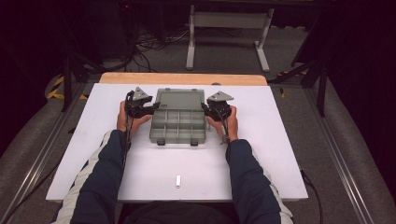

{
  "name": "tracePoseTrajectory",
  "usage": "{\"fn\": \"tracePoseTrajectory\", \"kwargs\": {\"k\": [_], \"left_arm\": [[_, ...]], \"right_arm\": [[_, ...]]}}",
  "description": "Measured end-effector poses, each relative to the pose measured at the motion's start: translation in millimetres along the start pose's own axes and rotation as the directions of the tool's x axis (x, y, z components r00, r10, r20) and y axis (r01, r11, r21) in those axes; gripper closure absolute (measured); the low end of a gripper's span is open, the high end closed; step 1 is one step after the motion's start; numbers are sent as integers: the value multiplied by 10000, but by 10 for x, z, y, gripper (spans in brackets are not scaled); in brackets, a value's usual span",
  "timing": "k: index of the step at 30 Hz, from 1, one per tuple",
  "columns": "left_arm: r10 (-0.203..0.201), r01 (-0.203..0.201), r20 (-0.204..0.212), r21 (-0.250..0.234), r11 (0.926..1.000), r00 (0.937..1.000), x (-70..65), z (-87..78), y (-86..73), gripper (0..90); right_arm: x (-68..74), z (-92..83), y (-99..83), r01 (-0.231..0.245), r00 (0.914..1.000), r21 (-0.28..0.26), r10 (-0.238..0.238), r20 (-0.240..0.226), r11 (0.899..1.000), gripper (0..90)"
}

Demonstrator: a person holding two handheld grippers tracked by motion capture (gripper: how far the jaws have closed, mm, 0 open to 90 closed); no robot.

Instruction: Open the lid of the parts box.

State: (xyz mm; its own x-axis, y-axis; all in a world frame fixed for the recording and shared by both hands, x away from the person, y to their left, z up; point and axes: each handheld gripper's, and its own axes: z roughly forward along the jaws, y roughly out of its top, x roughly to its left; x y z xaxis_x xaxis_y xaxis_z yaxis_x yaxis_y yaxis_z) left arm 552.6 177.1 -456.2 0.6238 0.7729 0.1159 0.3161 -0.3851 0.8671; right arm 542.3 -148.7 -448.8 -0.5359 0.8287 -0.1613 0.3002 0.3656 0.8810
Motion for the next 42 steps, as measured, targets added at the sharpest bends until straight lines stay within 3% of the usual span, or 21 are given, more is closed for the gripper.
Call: {"fn": "tracePoseTrajectory", "kwargs": {"k": [7, 13, 21, 25, 33, 37, 42], "left_arm": [[686, -687, -204, -62, 9976, 9974, -63, -132, 76, 486], [1234, -1245, -240, -537, 9908, 9921, -159, -365, 114, 435], [1606, -1587, 82, -1112, 9810, 9870, -329, -572, 61, 391], [1557, -1495, 264, -1623, 9754, 9875, -402, -686, 27, 361], [2038, -1875, 630, -2014, 9614, 9770, -584, -856, 4, 304], [2402, -2206, 719, -2112, 9522, 9680, -659, -935, -12, 282], [2551, -2291, 912, -2288, 9461, 9626, -726, -1023, -26, 269]], "right_arm": [[18, -73, 52, 94, 9998, -317, -100, -185, 9995, 645], [96, -214, 101, 438, 9975, -755, -477, -516, 9962, 607], [205, -385, 134, 694, 9921, -1231, -814, -957, 9900, 557], [290, -453, 139, 1079, 9871, -1297, -1217, -1041, 9857, 524], [424, -572, 117, 1654, 9711, -1424, -1863, -1493, 9759, 466], [507, -665, 89, 1958, 9580, -1498, -2217, -1821, 9691, 434], [603, -763, 45, 2304, 9422, -1495, -2588, -2126, 9615, 398]]}}
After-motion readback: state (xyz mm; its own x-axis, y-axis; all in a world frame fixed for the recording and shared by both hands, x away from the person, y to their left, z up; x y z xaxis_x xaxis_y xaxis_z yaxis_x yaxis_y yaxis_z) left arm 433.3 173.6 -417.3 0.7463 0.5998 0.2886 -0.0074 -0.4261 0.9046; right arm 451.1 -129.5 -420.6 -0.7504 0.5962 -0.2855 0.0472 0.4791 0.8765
